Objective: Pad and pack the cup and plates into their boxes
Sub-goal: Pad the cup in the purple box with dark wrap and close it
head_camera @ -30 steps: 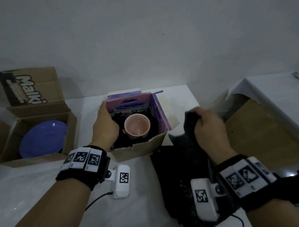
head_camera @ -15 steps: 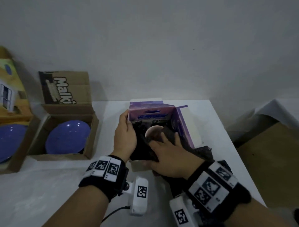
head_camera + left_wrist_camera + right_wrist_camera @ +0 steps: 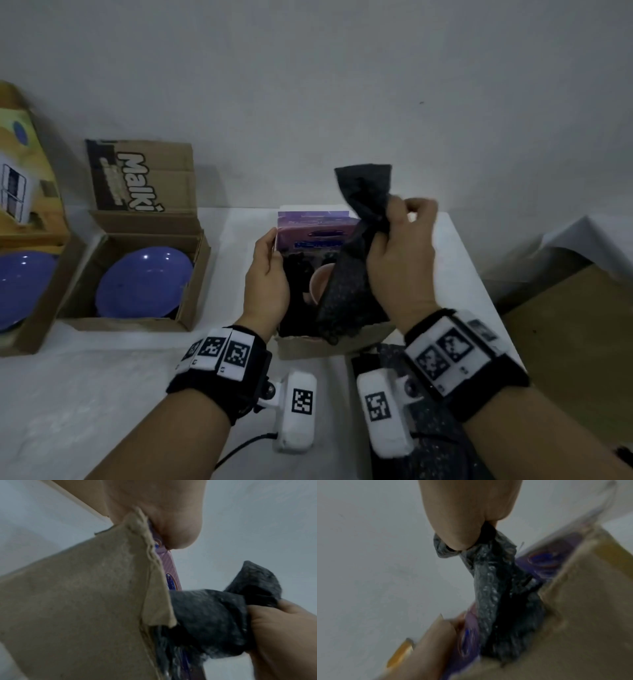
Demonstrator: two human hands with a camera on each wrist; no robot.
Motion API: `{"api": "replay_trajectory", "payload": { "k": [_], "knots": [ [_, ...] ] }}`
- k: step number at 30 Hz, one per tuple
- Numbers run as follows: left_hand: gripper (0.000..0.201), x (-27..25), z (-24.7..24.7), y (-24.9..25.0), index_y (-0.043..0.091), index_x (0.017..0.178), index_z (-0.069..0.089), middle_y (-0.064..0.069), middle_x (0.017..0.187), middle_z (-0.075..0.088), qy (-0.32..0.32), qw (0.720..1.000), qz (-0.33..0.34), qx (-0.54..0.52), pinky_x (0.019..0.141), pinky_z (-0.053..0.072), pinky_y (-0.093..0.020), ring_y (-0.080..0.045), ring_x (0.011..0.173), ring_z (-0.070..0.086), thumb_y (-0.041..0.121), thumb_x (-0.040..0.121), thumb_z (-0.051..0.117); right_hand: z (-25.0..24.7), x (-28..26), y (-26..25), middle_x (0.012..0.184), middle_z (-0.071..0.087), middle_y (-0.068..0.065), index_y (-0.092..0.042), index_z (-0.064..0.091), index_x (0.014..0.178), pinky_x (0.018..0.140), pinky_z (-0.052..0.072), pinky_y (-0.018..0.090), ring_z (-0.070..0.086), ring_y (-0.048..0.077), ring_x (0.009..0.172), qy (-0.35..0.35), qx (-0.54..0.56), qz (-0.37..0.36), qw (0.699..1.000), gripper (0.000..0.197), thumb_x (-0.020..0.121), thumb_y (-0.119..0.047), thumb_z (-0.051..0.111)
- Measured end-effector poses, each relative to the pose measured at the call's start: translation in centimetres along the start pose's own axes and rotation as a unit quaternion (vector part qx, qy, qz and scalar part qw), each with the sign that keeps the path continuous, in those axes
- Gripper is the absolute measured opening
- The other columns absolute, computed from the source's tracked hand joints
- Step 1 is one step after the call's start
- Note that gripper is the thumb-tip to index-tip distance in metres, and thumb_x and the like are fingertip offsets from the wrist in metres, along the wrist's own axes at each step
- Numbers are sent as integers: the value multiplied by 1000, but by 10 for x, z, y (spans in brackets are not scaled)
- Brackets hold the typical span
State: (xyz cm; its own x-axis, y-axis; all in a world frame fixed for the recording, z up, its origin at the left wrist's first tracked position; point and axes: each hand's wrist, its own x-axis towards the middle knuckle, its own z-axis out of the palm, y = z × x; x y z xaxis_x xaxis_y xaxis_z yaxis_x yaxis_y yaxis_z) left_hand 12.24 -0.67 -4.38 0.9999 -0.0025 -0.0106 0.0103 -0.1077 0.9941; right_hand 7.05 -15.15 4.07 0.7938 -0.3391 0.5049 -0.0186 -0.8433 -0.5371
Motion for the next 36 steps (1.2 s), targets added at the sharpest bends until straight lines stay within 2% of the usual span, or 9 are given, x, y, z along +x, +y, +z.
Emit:
{"api": "replay_trajectory", "payload": {
  "k": [5, 10, 14, 17, 20, 25, 28, 33, 36],
  "knots": [
    [36, 3, 1, -5, 23, 133, 45, 5, 123, 56, 3, 998, -31, -50, 105, 41, -36, -14, 116, 52, 14, 100, 34, 37, -37, -8, 129, 28, 12, -7, 44, 124, 92, 47, 32, 53, 26, 97, -158, 40, -11, 986, 44, 80, -4, 50],
    [29, 2, 2, -4, 27, 124, 50, 2, 114, 61, 3, 993, -43, -112, 97, 47, -34, -19, 109, 58, 15, 98, 42, 31, -43, -24, 129, 42, 13, -5, 40, 129, 91, 46, 42, 50, 31, 111, -431, -5, -87, 898, 44, 88, -16, 50],
    [37, 2, 1, -3, 17, 135, 45, 7, 121, 55, -6, 997, -12, -80, 94, 43, -15, -2, 109, 53, 10, 101, 33, 27, -32, -37, 112, 58, 24, 6, 36, 128, 72, 41, 31, 55, 33, 89, -575, -55, -57, 814, 42, 94, -16, 45],
    [38, 3, 0, -5, 17, 138, 41, 7, 127, 50, -6, 999, 1, -48, 102, 38, -24, -9, 118, 47, 11, 102, 31, 38, -31, -40, 79, 54, 14, -5, 53, 79, 59, 39, 15, 40, 18, 62, -652, -69, -82, 750, 25, 98, -11, 38],
    [37, 4, 0, -8, 21, 137, 42, 6, 129, 50, -10, 999, -2, -35, 108, 37, -32, -11, 121, 47, 13, 102, 31, 40, -21, -35, 92, 61, 15, -5, 58, 84, 62, 38, 14, 47, 17, 68, -649, -57, -46, 758, 18, 95, -12, 45],
    [38, 4, 0, -8, 21, 137, 42, 4, 130, 52, -15, 999, -4, -40, 108, 37, -34, -12, 121, 49, 12, 102, 31, 12, 5, -10, 93, 62, -9, -25, 63, 100, 80, 45, 25, 59, 13, 90, -458, -39, 7, 888, 19, 82, -25, 62],
    [37, 3, 1, -6, 25, 136, 43, 6, 127, 52, -15, 999, -12, -46, 107, 38, -33, -12, 119, 49, 14, 102, 31, 2, 3, -4, 99, 61, -11, -27, 59, 111, 78, 43, 19, 58, 10, 92, -561, -78, -6, 824, 35, 78, -17, 64],
    [37, 4, 1, -7, 24, 136, 42, 5, 129, 51, -14, 999, -16, -47, 108, 38, -36, -14, 121, 48, 13, 102, 31, 29, -5, -16, 73, 55, 2, -23, 46, 65, 71, 45, 31, 53, 23, 72, -567, -7, -16, 824, 30, 83, 1, 48],
    [38, 4, 1, -8, 23, 136, 42, 5, 127, 52, -13, 999, -14, -51, 106, 39, -33, -13, 119, 49, 11, 102, 30, 39, -3, -26, 89, 58, 4, -16, 51, 77, 70, 35, 25, 45, 19, 78, -599, -69, -27, 797, 20, 92, -7, 42]
  ]
}}
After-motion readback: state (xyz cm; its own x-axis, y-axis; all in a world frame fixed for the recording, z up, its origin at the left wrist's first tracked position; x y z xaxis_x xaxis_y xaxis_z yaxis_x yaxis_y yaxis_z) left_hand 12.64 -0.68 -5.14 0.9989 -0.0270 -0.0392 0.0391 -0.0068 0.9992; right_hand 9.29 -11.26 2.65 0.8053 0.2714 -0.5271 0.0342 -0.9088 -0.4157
